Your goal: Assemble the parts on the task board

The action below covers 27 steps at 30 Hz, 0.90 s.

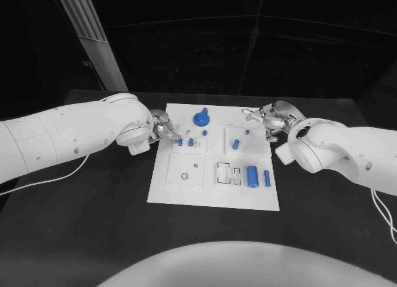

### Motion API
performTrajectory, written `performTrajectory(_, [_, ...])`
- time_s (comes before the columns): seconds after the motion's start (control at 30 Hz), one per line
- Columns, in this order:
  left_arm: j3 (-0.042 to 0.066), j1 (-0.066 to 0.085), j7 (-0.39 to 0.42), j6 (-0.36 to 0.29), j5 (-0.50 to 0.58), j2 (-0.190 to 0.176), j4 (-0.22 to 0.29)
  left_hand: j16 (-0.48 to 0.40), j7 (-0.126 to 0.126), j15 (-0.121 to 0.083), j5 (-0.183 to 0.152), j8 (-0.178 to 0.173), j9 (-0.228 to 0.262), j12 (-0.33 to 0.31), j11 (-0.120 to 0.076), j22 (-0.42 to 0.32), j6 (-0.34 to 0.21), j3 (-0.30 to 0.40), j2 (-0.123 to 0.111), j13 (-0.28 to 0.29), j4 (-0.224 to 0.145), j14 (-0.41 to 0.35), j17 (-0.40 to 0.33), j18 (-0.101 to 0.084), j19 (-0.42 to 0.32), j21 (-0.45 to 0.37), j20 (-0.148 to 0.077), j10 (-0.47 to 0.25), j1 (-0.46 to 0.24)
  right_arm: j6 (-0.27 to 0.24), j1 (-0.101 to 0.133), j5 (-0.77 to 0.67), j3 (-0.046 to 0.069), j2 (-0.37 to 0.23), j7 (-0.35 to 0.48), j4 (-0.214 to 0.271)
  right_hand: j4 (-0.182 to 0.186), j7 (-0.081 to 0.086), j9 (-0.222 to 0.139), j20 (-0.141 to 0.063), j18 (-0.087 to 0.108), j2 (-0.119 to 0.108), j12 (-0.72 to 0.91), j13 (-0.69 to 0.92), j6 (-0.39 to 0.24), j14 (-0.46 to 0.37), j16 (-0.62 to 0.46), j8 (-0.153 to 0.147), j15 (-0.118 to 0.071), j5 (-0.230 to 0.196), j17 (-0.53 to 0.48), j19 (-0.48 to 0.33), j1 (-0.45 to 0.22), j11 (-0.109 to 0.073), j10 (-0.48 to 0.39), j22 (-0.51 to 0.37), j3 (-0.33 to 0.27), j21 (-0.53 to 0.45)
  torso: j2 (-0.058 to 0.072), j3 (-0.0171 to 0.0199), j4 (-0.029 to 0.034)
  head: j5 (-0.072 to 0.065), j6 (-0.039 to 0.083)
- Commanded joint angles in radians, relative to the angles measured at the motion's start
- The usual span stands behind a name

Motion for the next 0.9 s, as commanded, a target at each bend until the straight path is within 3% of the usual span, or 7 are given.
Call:
performTrajectory(0.03, [-0.001,0.000,0.016,-0.022,-0.004,-0.003,0.005,0.003,-0.007,-0.003,-0.004,0.009,0.002,-0.005,-0.001,0.262,-0.003,0.003,-0.003,0.263,-0.009,0.106,0.263,-0.006,0.101,0.002,0.005,0.106,0.030,-0.005,0.001,-0.003,0.000,0.001,0.005,0.001,0.000,0.002,0.001,-0.005,0.015,-0.001,0.003,0.263,-0.007,0.104,0.002,0.003,-0.006,0.004,0.264,-0.004,0.011,-0.002,0.104,0.089,-0.006,-0.006,0.000,-0.0002,-0.0006,0.000,0.000])
performTrajectory(0.53, [-0.001,0.000,0.042,-0.046,-0.004,-0.017,0.016,0.003,-0.008,-0.005,-0.017,0.019,0.003,-0.005,-0.001,0.262,-0.003,0.007,-0.011,0.263,-0.020,0.106,0.263,-0.005,0.100,0.002,0.003,0.106,0.066,-0.006,0.001,-0.003,0.000,0.000,0.004,0.000,0.000,0.002,0.001,-0.005,0.015,0.000,0.003,0.263,-0.007,0.104,0.002,0.005,-0.006,0.004,0.264,-0.002,0.011,-0.002,0.104,0.089,-0.006,-0.005,0.001,-0.0003,0.0001,-0.001,0.000])
performTrajectory(0.9, [-0.001,0.000,0.037,-0.033,-0.003,-0.006,0.007,0.003,-0.006,-0.004,-0.017,0.020,0.002,-0.005,0.000,0.261,-0.003,0.007,-0.009,0.263,-0.014,0.106,0.263,-0.005,0.098,0.000,0.002,0.106,0.067,-0.005,0.001,-0.003,0.000,0.000,0.003,0.001,0.000,0.002,0.001,-0.005,0.015,0.000,0.003,0.263,-0.007,0.104,0.002,0.005,-0.006,0.004,0.264,-0.002,0.011,-0.002,0.104,0.089,-0.006,-0.005,0.000,-0.0003,-0.0007,-0.001,0.000])
